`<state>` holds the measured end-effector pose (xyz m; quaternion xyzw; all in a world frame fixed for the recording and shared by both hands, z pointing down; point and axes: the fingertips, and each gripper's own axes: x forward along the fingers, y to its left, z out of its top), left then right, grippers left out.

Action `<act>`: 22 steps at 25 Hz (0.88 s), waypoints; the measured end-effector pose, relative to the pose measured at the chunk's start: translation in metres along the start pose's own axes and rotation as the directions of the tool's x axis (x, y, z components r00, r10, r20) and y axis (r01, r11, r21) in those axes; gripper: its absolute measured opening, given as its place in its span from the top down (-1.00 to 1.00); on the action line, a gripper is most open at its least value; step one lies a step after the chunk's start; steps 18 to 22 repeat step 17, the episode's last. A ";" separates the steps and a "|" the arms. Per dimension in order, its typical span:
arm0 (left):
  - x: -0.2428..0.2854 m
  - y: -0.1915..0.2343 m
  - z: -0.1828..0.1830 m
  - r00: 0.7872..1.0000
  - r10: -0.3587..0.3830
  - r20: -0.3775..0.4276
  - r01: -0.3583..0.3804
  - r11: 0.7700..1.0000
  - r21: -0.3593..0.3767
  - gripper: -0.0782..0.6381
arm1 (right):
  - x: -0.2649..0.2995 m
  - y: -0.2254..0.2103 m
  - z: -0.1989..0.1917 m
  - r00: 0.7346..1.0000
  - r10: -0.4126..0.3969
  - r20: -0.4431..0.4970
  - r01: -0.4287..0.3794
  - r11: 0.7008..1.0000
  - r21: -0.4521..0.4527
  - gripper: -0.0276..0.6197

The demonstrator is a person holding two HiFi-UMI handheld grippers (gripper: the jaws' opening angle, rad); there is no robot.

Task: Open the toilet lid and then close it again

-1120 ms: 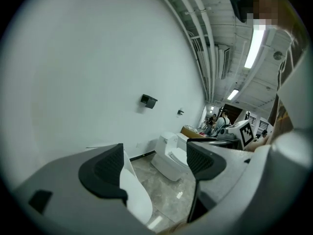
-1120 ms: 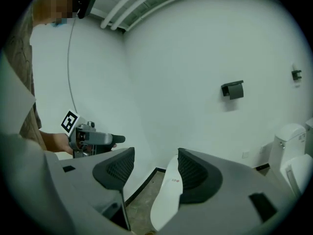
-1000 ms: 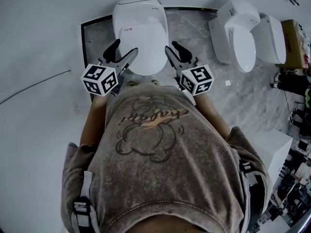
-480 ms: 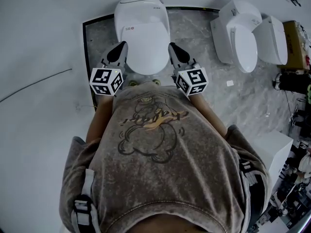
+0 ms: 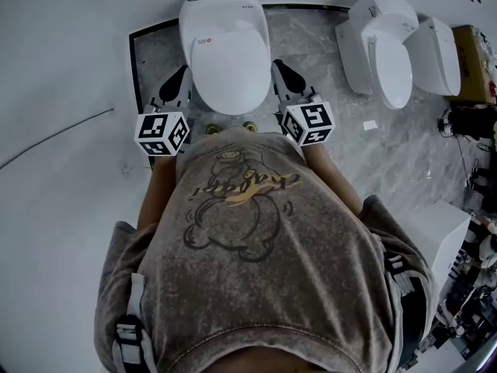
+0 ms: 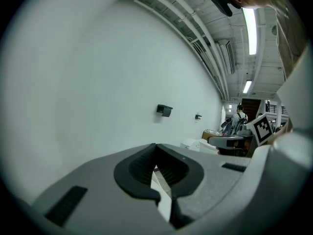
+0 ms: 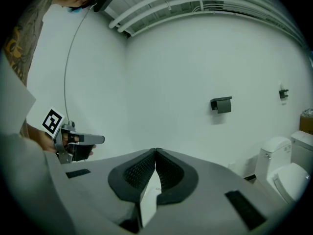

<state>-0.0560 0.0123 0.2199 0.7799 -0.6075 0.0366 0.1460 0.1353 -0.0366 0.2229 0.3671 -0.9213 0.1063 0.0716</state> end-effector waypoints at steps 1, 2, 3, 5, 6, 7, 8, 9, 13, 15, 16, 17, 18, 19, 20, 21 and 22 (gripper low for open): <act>-0.001 0.002 -0.001 1.000 0.007 -0.001 -0.007 1.000 0.001 0.76 | 0.000 -0.001 -0.001 1.000 0.000 0.000 0.000 1.000 0.001 0.83; -0.002 0.004 -0.002 1.000 0.015 -0.001 -0.015 1.000 0.002 0.76 | -0.001 0.000 -0.002 1.000 0.001 0.000 -0.001 1.000 0.003 0.83; -0.003 0.006 -0.003 1.000 0.023 -0.001 -0.023 1.000 0.001 0.76 | -0.002 0.000 -0.003 1.000 0.003 -0.001 -0.003 1.000 0.005 0.83; -0.005 0.008 -0.006 1.000 0.031 -0.001 -0.031 1.000 -0.006 0.76 | -0.002 0.002 -0.006 1.000 0.005 -0.002 -0.005 1.000 0.008 0.83; -0.006 0.010 -0.008 0.999 0.032 -0.001 -0.032 0.999 -0.009 0.76 | -0.002 0.003 -0.007 1.000 0.005 0.000 -0.005 1.000 0.007 0.83; -0.006 0.011 -0.009 0.999 0.032 -0.002 -0.032 0.999 -0.012 0.76 | -0.001 0.003 -0.007 1.000 0.003 0.005 -0.003 1.000 0.005 0.83; -0.006 0.011 -0.010 0.999 0.032 -0.002 -0.033 0.999 -0.014 0.76 | 0.000 0.002 -0.008 1.000 0.000 0.012 0.000 1.000 0.004 0.83; -0.006 0.011 -0.011 0.999 0.032 -0.002 -0.032 0.999 -0.015 0.76 | 0.001 0.002 -0.008 1.000 -0.002 0.017 0.002 1.000 0.003 0.83; -0.006 0.012 -0.011 1.000 0.026 -0.008 -0.026 1.000 -0.013 0.76 | 0.001 0.002 -0.006 1.000 -0.004 0.020 0.004 1.000 0.006 0.83; -0.007 0.013 -0.011 1.000 0.025 -0.011 -0.025 1.000 -0.009 0.76 | 0.002 0.003 -0.006 1.000 -0.006 0.022 0.005 1.000 0.007 0.83; -0.007 0.014 -0.012 1.000 0.025 -0.012 -0.025 1.000 -0.008 0.76 | 0.002 0.004 -0.006 1.000 -0.006 0.022 0.006 1.000 0.008 0.83; -0.008 0.015 -0.012 1.000 0.026 -0.013 -0.026 1.000 -0.006 0.76 | 0.002 0.004 -0.006 1.000 -0.007 0.023 0.007 1.000 0.009 0.83; -0.008 0.015 -0.012 1.000 0.026 -0.013 -0.026 1.000 -0.006 0.76 | 0.002 0.004 -0.006 1.000 -0.007 0.023 0.007 1.000 0.009 0.83; -0.008 0.015 -0.012 1.000 0.026 -0.013 -0.026 1.000 -0.006 0.76 | 0.002 0.004 -0.006 1.000 -0.007 0.023 0.007 1.000 0.009 0.83; -0.008 0.015 -0.012 1.000 0.026 -0.013 -0.026 1.000 -0.006 0.76 | 0.002 0.004 -0.006 1.000 -0.007 0.023 0.007 1.000 0.009 0.83; -0.008 0.015 -0.012 1.000 0.026 -0.013 -0.026 1.000 -0.006 0.76 | 0.002 0.004 -0.006 1.000 -0.007 0.023 0.007 1.000 0.009 0.83; -0.008 0.015 -0.012 1.000 0.026 -0.013 -0.026 1.000 -0.006 0.76 | 0.002 0.004 -0.006 1.000 -0.007 0.023 0.007 1.000 0.009 0.83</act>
